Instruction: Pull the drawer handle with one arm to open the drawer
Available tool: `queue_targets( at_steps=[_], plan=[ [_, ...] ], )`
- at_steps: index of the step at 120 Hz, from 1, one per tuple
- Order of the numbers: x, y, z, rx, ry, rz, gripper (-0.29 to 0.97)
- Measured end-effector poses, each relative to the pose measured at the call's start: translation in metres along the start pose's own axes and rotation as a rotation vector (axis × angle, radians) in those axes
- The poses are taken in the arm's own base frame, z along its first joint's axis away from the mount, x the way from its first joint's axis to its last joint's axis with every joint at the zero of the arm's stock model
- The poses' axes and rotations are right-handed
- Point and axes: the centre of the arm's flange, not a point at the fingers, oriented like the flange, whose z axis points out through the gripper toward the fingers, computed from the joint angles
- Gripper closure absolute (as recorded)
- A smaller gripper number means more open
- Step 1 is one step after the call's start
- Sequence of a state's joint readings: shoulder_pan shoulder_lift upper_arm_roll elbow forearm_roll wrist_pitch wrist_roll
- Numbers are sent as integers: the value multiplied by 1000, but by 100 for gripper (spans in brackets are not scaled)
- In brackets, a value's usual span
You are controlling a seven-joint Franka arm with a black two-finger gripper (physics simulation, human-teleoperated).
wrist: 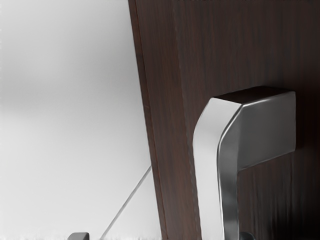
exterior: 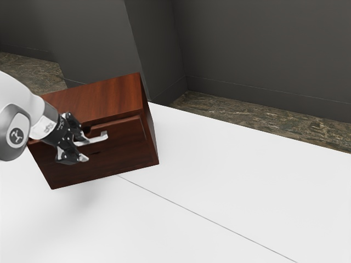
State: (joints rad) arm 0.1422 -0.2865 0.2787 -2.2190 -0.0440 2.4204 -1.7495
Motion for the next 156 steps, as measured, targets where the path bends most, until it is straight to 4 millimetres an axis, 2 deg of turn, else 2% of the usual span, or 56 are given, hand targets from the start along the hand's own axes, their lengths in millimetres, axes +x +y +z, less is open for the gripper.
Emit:
queue_targets(
  at_steps=[36,64,103,128,156],
  plan=[
    [-3,-11,-6,8,-12,-4,48],
    [-11,-31,-14,18,-30,8,55],
    [-16,-57,-24,37,-42,12,73],
    [-20,-75,-39,24,-30,19,78],
    [-24,-88,-45,34,-32,23,79]
  ],
)
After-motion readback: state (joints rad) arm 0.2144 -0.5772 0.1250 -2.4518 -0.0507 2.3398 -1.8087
